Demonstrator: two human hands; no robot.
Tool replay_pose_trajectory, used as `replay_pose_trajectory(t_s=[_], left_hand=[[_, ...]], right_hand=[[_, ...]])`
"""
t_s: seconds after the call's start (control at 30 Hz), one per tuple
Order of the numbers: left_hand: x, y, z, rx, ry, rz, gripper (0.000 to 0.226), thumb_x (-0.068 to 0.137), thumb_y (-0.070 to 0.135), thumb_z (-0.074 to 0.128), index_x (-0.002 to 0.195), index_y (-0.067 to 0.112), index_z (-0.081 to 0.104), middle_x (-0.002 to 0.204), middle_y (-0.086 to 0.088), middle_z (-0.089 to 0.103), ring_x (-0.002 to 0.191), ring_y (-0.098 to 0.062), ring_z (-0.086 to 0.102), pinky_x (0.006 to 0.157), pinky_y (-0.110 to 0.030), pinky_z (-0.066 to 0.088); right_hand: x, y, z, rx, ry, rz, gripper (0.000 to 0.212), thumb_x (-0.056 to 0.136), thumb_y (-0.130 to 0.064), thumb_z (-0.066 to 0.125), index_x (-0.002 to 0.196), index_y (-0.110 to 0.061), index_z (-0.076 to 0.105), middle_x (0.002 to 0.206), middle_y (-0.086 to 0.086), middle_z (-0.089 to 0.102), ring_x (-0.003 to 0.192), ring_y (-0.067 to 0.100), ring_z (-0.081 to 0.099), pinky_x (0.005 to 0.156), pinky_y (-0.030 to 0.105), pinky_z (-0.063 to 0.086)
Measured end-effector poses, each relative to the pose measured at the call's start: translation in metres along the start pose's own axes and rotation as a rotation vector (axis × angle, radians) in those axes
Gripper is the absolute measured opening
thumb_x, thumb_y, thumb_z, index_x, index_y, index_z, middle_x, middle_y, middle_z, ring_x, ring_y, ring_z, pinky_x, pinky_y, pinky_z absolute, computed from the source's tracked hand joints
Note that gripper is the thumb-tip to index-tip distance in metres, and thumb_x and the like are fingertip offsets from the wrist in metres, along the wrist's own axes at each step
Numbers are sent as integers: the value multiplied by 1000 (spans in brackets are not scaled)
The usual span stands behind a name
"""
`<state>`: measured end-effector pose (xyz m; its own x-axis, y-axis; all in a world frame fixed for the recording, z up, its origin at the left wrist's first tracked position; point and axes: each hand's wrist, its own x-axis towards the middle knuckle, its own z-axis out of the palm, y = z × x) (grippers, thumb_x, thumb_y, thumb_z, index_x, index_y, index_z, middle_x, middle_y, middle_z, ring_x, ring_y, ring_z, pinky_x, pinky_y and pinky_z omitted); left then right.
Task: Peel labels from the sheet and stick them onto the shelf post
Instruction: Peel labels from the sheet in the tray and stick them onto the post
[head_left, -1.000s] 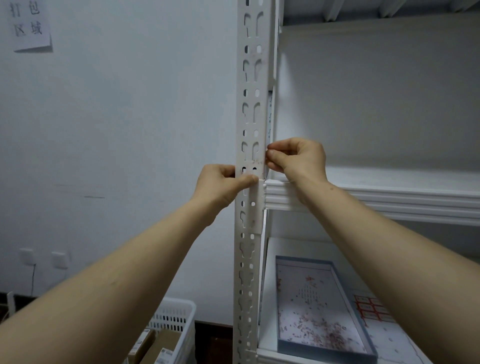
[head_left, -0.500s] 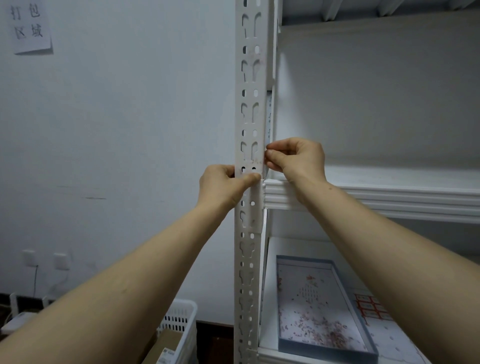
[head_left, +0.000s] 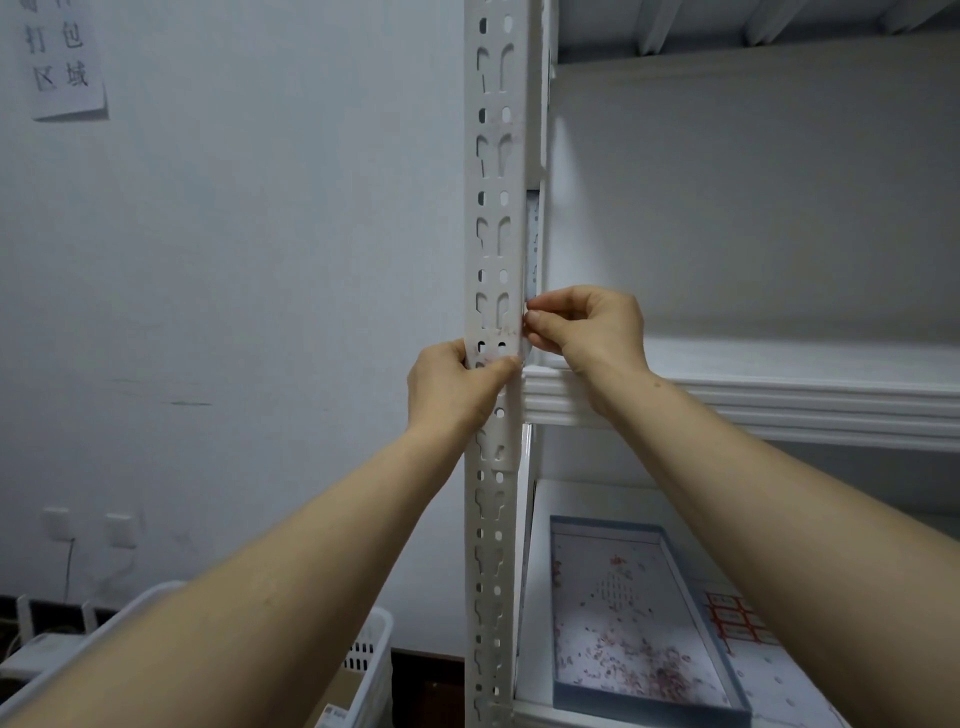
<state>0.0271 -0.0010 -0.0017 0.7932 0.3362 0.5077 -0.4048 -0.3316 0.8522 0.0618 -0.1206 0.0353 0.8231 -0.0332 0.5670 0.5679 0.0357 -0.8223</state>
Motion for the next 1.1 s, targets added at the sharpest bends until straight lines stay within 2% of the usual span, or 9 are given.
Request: replay_pose_trajectory(t_s=[0.2,0.3,0.4,0.47,0.67,0.7,0.73,0.8,1.1], left_hand=[[-3,2,3,-2,28,-12,5,65,34,69,68,31,69,76,3,73,81,-21,69,80,-44,56],[-2,4,3,-13,37,-28,6,72,30,70,70,25,70,73,3,71,75,-23,67,74,-36,56],[2,8,2,-73,91,-109,34,77,39,60,60,9,60,60,-4,47,60,-26,43,61,-31,38],[4,6,1,-76,84,-100,43,81,44,61,66,3,64,63,-8,49,61,-24,45,60,-30,39],[-8,-4,-5,-173,17,-30,6,86,32,67,82,28,69,89,7,70,97,-16,66,77,-22,50],[-10,-3,-5,-167,42,-17,13,85,30,68,97,25,70,102,4,70,108,-17,63,85,-25,51],[-13,-3,-4,-132,79,10,34,84,30,70,116,19,65,119,2,65,118,-17,57,95,-29,47],[-17,-2,-4,-35,135,89,66,80,34,72,138,15,47,140,1,50,130,-15,44,108,-33,38],[-23,2,-10,100,118,271,77,76,39,72,142,16,40,145,0,44,134,-15,39,110,-30,33]], right_hand=[[-3,-2,-1,17,-9,3,18,80,8,67,74,-9,67,72,8,67,65,18,67,63,19,57],[-7,-3,-2,60,12,1,14,80,9,67,77,-6,68,72,9,67,65,18,67,64,19,57],[-10,-3,-4,110,67,4,13,80,7,68,80,-6,69,74,10,68,67,18,69,68,21,58],[-14,-2,-7,128,90,21,15,80,6,68,77,-9,69,75,9,69,67,17,70,68,21,57],[-30,1,-16,106,49,87,12,82,5,66,78,-7,65,71,10,67,52,12,65,61,19,55],[-33,-1,-16,103,27,90,11,83,5,66,79,-5,65,70,10,66,52,12,65,62,20,57],[-36,-4,-17,99,2,93,10,83,5,65,80,-4,66,70,10,66,52,12,65,62,20,58],[-41,-8,-18,88,-68,98,6,83,5,66,83,-1,66,69,11,66,53,12,66,61,20,58],[-50,-15,-24,141,-274,123,13,82,2,66,85,-9,72,74,8,73,64,16,69,61,19,56]])
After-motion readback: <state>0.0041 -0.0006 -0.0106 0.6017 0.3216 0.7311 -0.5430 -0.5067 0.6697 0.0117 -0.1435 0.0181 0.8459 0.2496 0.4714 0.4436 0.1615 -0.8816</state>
